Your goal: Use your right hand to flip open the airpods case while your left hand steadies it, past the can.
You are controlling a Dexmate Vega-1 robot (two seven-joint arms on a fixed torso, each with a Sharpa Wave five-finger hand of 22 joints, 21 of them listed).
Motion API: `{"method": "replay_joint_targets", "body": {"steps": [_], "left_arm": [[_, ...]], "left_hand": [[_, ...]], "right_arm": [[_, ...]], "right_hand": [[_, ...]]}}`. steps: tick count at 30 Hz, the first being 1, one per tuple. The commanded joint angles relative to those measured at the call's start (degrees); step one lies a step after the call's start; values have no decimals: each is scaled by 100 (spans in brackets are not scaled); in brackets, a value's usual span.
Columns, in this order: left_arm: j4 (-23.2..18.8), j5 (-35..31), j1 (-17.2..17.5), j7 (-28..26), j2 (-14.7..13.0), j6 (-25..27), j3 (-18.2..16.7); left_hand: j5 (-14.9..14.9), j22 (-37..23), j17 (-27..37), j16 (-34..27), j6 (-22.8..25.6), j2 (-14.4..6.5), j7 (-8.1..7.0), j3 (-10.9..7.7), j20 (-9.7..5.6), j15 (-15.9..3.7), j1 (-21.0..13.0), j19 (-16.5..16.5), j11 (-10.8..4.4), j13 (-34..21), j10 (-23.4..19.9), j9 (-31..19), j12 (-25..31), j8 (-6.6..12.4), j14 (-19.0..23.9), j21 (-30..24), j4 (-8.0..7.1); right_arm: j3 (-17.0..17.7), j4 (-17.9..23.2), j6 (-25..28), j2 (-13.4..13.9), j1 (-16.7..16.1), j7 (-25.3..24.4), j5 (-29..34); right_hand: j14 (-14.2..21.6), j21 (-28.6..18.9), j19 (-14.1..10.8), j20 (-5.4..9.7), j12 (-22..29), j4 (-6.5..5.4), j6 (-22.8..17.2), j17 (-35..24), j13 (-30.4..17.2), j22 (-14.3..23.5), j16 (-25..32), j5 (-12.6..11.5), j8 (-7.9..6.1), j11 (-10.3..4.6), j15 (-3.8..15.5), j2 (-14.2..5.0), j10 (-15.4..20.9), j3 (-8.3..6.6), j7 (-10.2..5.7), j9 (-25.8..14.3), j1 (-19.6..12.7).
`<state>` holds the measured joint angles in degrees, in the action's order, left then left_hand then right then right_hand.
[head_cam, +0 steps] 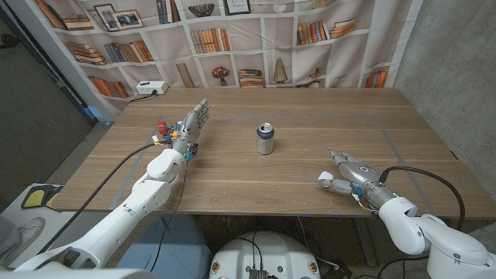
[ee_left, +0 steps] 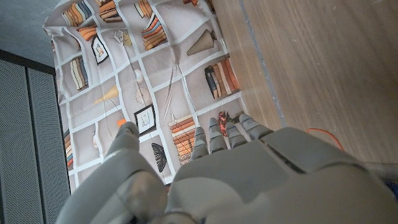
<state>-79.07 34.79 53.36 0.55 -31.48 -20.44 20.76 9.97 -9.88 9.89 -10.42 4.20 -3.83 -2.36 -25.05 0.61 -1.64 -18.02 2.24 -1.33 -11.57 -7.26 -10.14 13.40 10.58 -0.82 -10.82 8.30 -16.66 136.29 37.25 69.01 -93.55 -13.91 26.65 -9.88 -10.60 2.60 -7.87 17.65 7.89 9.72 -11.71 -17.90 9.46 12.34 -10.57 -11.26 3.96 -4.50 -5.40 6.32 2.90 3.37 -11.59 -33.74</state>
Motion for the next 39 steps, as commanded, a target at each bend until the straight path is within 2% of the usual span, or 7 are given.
{"method": "replay_joint_targets", "body": {"steps": [1,9,15,22,26,39], "left_arm": [[-61,20,72,-33,-21,-3,-27],[-108,25,111,-32,-45,13,-30],[-119,36,120,-52,-28,-26,-54],[-112,56,126,-50,-23,-49,-76],[-103,62,123,-51,-15,-62,-84],[-58,89,129,-16,12,-102,-86]], "left_hand": [[21,-10,9,-2,7,5,23,-3,12,-18,-26,30,21,-15,-28,-9,-11,9,11,-21,13],[20,-10,10,0,9,16,20,6,11,-17,-20,26,18,-15,-34,-9,-11,10,8,-19,12],[18,-10,11,0,11,28,18,17,12,-16,-12,23,21,-16,-33,-9,-14,10,6,-18,10],[18,-11,12,0,2,34,14,25,13,-12,-5,22,13,-16,-45,-9,-11,7,6,-19,7],[19,-11,12,0,9,36,14,29,12,-11,-3,21,8,-16,-37,-9,-15,9,5,-19,5],[19,-11,14,-2,34,46,36,43,8,-15,15,19,20,-17,-44,-9,-15,18,9,-19,-4]], "right_arm": [[-291,-26,170,17,144,-152,32],[-644,-55,376,-12,421,-98,197],[-937,-92,544,-78,624,-68,380],[-1058,-168,542,-116,665,-253,425],[-1131,-192,581,-153,707,-285,447],[-1494,-206,880,-273,902,-229,755]], "right_hand": [[-146,-29,-19,-41,69,29,926,-21,-32,27,19,-22,-22,6,-21,-36,69,-63,-11,-14,-112],[-104,-55,-102,-50,156,66,974,-21,-80,27,14,-19,-17,-23,10,-31,176,-105,-19,-16,-203],[-13,-99,-265,50,256,94,939,-18,-133,28,22,-18,-40,-75,64,16,298,-125,-28,-16,-279],[143,-85,-311,39,397,93,916,-17,-201,28,47,-19,-50,-131,135,73,481,-132,-40,-16,-320],[215,-86,-354,89,482,82,899,-20,-244,27,54,-21,-54,-143,106,94,584,-133,-39,-16,-326],[320,-78,-392,82,578,73,876,-25,-311,26,64,-27,-59,-159,96,115,656,-143,-38,-17,-345]]}}
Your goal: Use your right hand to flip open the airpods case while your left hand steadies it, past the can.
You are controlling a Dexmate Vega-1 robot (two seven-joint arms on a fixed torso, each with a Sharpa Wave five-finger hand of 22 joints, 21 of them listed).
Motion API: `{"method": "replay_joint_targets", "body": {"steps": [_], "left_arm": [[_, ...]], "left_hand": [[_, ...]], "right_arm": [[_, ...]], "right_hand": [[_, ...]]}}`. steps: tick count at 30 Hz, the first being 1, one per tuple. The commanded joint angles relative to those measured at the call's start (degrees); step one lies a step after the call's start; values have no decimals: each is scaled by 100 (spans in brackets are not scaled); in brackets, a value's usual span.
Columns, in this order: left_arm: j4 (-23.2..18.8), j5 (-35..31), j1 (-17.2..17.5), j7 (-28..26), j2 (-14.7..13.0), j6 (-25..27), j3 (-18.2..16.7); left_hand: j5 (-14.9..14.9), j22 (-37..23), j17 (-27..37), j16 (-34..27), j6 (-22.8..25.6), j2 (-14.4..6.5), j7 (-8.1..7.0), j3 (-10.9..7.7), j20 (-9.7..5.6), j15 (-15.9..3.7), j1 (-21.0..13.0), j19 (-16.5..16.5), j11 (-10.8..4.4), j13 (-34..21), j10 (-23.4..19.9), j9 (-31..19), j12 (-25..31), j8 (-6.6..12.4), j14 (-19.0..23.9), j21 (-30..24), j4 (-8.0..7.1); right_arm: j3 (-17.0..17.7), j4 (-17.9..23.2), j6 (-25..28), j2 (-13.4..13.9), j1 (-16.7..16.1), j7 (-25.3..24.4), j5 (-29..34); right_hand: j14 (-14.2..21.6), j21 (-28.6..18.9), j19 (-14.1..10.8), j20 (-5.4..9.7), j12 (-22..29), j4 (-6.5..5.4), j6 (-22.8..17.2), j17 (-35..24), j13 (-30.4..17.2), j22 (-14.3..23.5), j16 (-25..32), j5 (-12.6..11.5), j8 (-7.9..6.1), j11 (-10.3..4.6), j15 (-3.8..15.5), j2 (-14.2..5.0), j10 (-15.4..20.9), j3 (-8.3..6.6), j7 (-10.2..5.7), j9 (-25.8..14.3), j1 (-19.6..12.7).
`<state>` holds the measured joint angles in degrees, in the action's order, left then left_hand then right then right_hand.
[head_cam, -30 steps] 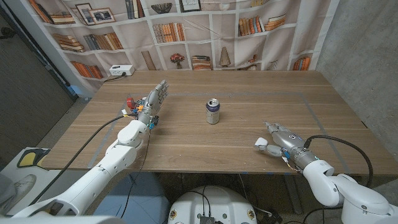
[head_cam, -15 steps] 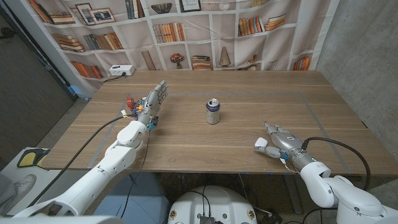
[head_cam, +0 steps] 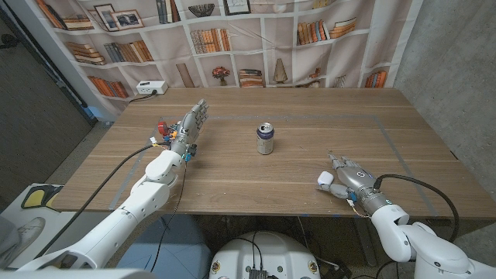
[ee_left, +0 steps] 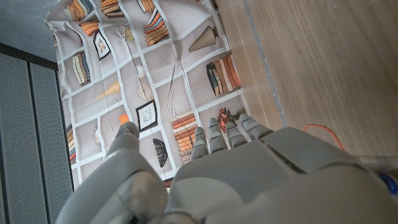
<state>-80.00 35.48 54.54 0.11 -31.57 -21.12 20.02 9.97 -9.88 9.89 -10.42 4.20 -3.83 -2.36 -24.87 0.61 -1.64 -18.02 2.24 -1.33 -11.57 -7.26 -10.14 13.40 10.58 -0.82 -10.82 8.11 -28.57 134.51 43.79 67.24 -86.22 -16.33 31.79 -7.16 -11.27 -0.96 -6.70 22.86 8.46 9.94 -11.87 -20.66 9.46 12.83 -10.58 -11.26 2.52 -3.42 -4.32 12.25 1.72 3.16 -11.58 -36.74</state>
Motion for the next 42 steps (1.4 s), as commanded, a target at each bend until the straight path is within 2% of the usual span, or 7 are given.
{"method": "replay_joint_targets", "body": {"steps": [1,17,20,26,42], "left_arm": [[30,22,12,33,17,-35,-12],[-151,-17,88,-71,-98,102,-41],[-167,-46,84,-98,-114,139,-31],[-113,-23,57,-33,-85,105,-15],[-122,5,69,28,-122,93,-30]], "left_hand": [[18,-12,16,-3,38,50,36,30,5,-15,23,20,17,-17,-49,-9,-13,19,10,-19,10],[16,-13,29,-12,35,86,25,86,-3,-24,118,21,11,-19,-79,-8,-6,14,14,-21,-36],[17,-14,33,-13,34,102,33,110,-83,-20,158,49,15,-19,-86,-8,-4,12,12,-32,-54],[18,-14,35,-12,36,114,34,128,-102,-28,188,50,23,-20,-79,-8,-9,12,7,-32,-66],[30,-13,31,0,30,92,38,133,-79,-24,212,30,11,-20,-55,-7,-22,8,-25,-23,-77]], "right_arm": [[-334,-27,261,-103,191,40,273],[-374,-72,219,-142,250,-23,164],[-387,-64,253,-131,265,3,169],[-411,-47,301,-103,279,25,183],[-644,-113,379,-151,451,210,353]], "right_hand": [[62,-13,-52,-31,77,15,843,-10,-47,26,15,-28,-63,-22,-4,10,79,-27,-11,-17,-50],[131,-6,-113,19,190,45,811,-13,-133,24,-1,-48,-72,-81,34,-82,134,-132,-4,-18,-213],[116,2,-108,17,194,52,811,-13,-151,23,-17,-48,-71,-78,32,-90,91,-150,0,-18,-247],[101,11,-105,18,207,58,812,-13,-175,23,-35,-48,-69,-90,46,-98,59,-172,-5,-17,-288],[141,23,-125,30,301,91,810,-14,-251,22,-56,-53,-67,-150,83,-138,75,-267,-25,-17,-469]]}}
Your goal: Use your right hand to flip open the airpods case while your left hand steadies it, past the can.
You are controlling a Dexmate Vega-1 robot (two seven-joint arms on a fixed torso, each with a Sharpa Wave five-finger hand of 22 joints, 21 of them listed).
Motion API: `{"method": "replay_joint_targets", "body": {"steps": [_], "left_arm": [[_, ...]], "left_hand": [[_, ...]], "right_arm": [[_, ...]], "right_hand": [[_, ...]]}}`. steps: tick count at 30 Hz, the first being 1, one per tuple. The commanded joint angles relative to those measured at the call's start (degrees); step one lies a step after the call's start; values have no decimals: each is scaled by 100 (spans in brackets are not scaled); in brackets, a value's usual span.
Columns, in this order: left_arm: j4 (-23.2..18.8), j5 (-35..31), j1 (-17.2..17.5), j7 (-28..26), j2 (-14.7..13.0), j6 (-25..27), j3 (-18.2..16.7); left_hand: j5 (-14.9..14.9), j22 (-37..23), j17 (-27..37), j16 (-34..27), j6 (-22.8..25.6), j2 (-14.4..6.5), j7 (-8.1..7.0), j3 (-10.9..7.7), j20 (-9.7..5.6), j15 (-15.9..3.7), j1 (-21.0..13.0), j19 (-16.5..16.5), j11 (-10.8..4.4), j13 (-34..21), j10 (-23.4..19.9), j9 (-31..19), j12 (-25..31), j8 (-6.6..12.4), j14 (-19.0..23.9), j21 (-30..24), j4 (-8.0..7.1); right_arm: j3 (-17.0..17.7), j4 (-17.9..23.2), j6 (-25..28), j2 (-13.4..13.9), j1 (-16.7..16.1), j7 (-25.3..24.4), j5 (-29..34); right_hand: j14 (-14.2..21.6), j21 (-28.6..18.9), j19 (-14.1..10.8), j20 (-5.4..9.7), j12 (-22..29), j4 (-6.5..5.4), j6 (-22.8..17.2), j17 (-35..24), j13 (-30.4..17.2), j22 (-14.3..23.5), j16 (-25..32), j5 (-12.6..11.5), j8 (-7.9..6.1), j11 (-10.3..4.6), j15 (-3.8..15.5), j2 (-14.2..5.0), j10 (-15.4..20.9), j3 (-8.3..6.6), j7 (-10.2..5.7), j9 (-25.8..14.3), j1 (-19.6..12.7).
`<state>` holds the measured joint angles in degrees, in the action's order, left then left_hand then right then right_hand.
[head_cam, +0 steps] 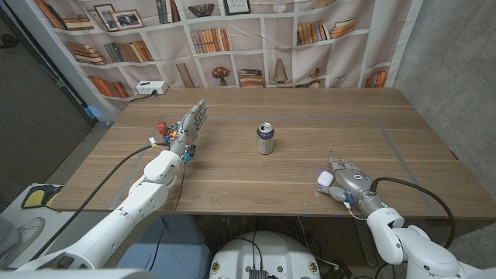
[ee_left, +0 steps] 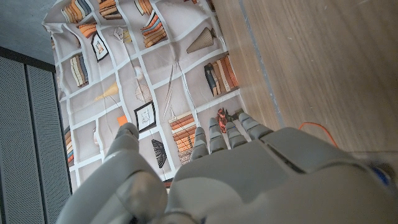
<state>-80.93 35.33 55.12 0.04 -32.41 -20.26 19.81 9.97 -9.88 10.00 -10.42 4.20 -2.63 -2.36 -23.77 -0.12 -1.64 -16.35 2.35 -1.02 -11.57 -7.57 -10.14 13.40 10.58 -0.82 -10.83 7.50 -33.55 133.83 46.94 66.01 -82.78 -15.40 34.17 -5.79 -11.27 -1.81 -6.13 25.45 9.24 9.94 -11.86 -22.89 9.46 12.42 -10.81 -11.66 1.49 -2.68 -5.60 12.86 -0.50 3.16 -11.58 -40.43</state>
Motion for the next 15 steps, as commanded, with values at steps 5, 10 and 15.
{"method": "replay_joint_targets", "body": {"steps": [5,10,15], "left_arm": [[-50,35,24,36,-42,29,-9],[-34,27,4,51,-43,30,-3],[22,24,-29,78,-22,23,15]], "left_hand": [[32,-13,19,0,30,-35,42,22,-2,-26,45,17,-12,-21,-25,-7,-22,8,-28,-22,-16],[34,-13,18,1,22,-41,38,21,8,-22,47,10,-14,-21,-32,-7,-20,5,-29,-20,-16],[36,-13,17,0,21,-43,42,22,15,-25,49,6,-20,-21,-28,-7,-23,5,-29,-18,-15]], "right_arm": [[-254,-76,169,-94,144,117,285],[-309,-116,197,-153,160,98,369],[-336,-172,163,-199,166,68,397]], "right_hand": [[-1,37,-16,-3,71,23,789,-16,-49,22,-27,-31,-36,-58,16,-35,24,-83,-40,-17,-165],[14,41,-12,10,127,37,761,-17,-81,22,-33,-31,-46,-122,47,-71,72,-139,-50,-17,-264],[72,38,-33,29,182,56,723,-17,-117,21,-25,-31,-58,-161,84,-99,99,-203,-65,-16,-388]]}}
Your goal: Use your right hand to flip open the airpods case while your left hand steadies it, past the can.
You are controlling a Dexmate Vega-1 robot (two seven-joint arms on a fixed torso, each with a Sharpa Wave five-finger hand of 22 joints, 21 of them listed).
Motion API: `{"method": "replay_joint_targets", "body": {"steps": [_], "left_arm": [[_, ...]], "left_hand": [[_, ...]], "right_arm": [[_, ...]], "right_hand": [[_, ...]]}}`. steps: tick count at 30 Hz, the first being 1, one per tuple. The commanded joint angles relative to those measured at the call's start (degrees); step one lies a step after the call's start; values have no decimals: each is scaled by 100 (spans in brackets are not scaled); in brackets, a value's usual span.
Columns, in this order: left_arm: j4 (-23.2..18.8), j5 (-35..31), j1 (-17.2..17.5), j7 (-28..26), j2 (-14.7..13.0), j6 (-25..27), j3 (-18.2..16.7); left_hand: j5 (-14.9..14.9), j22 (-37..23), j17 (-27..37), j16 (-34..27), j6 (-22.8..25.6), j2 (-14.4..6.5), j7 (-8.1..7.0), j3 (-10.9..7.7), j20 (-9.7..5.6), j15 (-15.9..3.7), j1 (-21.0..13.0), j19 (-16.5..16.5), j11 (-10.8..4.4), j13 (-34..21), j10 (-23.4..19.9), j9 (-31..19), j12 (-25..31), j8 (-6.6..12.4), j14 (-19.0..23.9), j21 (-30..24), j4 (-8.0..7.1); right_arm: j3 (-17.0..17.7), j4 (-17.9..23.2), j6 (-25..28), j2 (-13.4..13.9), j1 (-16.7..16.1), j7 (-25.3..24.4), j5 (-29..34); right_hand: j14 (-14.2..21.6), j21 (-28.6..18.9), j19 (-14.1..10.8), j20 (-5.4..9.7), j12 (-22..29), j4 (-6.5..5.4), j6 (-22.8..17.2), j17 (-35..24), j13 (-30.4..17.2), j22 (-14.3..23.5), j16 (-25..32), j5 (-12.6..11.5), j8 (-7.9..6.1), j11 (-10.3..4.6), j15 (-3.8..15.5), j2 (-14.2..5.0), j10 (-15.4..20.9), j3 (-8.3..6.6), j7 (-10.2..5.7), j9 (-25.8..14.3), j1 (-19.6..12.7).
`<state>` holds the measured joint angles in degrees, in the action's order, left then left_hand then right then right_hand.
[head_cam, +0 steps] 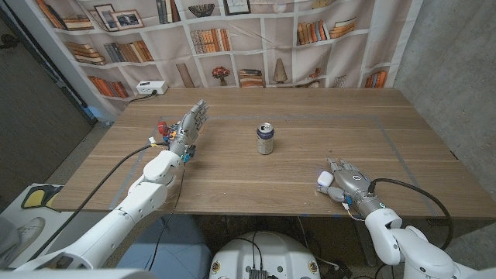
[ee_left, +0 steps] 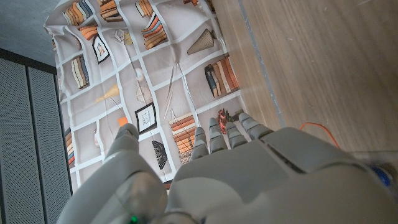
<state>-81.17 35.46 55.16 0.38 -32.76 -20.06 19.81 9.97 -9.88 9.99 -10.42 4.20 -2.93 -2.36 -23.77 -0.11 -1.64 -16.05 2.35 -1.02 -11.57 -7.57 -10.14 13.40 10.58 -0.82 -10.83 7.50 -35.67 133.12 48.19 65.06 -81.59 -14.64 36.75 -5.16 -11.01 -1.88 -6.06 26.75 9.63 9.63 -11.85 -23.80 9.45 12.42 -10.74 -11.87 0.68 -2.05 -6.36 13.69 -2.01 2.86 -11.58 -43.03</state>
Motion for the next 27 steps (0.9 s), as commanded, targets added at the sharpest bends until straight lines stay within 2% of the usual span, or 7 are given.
{"method": "replay_joint_targets", "body": {"steps": [1,8,16,20,27], "left_arm": [[61,15,-36,47,20,-1,17],[113,5,-56,64,36,-18,32],[153,10,-39,73,57,-64,33],[142,26,-17,68,60,-76,23],[113,38,34,53,53,-108,2]], "left_hand": [[36,-12,17,0,23,-14,41,23,15,-23,19,6,-19,-21,-26,-7,-24,6,-28,-18,-16],[38,-12,16,-1,19,-14,41,26,17,-21,23,8,-16,-21,-31,-7,-23,5,-28,-19,-14],[39,-12,15,-2,20,-15,38,31,18,-29,31,8,-13,-21,-35,-6,-23,5,-26,-19,-14],[40,-12,15,-2,19,-13,37,36,22,-30,37,5,-21,-21,-42,-6,-21,5,-29,-19,-15],[41,-12,15,-4,19,-11,37,43,20,-30,49,5,-21,-22,-48,-6,-20,5,-26,-19,-18]], "right_arm": [[-131,-105,47,-114,52,6,142],[-143,-136,5,-133,80,51,139],[-126,-150,-5,-137,60,48,131],[-86,-135,5,-124,21,27,88],[-63,-115,-24,-81,-3,34,49]], "right_hand": [[11,16,-19,39,63,19,750,-17,-34,21,-28,-39,-38,-90,27,-28,20,-66,-44,-16,-155],[1,26,0,67,128,24,712,-18,-82,21,-49,-34,-46,-122,-42,-41,44,-124,-71,-16,-271],[69,15,-36,96,224,33,684,-20,-146,20,-41,-29,-47,-170,18,-77,90,-218,-91,-15,-447],[93,16,-49,123,289,55,671,-26,-198,18,-46,-48,-46,-215,55,-173,91,-354,-116,-15,-667],[119,14,-86,117,372,97,662,-30,-265,15,-58,-101,-41,-222,67,-229,78,-554,-119,-14,-1021]]}}
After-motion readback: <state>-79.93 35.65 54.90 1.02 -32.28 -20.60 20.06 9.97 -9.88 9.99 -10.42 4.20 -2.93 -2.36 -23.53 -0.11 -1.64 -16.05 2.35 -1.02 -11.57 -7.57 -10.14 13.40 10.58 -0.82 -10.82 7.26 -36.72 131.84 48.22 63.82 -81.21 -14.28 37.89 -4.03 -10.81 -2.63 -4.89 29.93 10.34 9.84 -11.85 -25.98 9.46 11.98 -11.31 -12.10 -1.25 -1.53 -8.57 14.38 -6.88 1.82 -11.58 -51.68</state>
